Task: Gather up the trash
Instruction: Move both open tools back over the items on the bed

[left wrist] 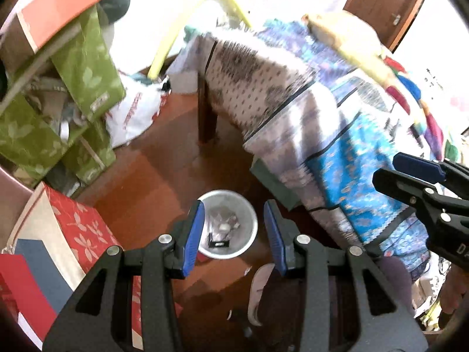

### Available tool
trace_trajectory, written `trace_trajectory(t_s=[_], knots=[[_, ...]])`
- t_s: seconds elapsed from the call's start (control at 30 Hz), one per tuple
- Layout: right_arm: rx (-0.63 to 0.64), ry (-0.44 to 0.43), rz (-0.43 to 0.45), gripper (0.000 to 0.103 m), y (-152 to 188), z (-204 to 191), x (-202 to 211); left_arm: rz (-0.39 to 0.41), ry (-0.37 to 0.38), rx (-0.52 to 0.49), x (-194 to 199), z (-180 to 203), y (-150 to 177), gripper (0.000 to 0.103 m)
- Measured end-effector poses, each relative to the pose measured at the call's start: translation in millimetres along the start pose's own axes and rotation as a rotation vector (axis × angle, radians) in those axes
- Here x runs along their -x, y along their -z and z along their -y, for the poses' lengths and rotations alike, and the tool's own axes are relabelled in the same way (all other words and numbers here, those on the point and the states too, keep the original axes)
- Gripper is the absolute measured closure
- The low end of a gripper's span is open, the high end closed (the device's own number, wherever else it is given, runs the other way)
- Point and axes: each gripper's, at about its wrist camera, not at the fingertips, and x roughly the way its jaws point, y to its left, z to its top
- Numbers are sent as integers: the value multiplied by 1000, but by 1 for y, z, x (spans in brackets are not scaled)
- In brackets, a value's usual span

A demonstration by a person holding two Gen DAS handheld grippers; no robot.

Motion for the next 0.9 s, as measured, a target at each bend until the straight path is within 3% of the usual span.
trace_trajectory(t_s=[0.23,0.53,0.9], knots=[[-44,44,132,57,7,21,59,115,42,-53,50,36,-12,62],[-149,126,271,57,32,71,129,227,138,-164,92,114,-28,62],[-308,251,322,57,77,150,174,232,283,-326,85,227,-40,62]])
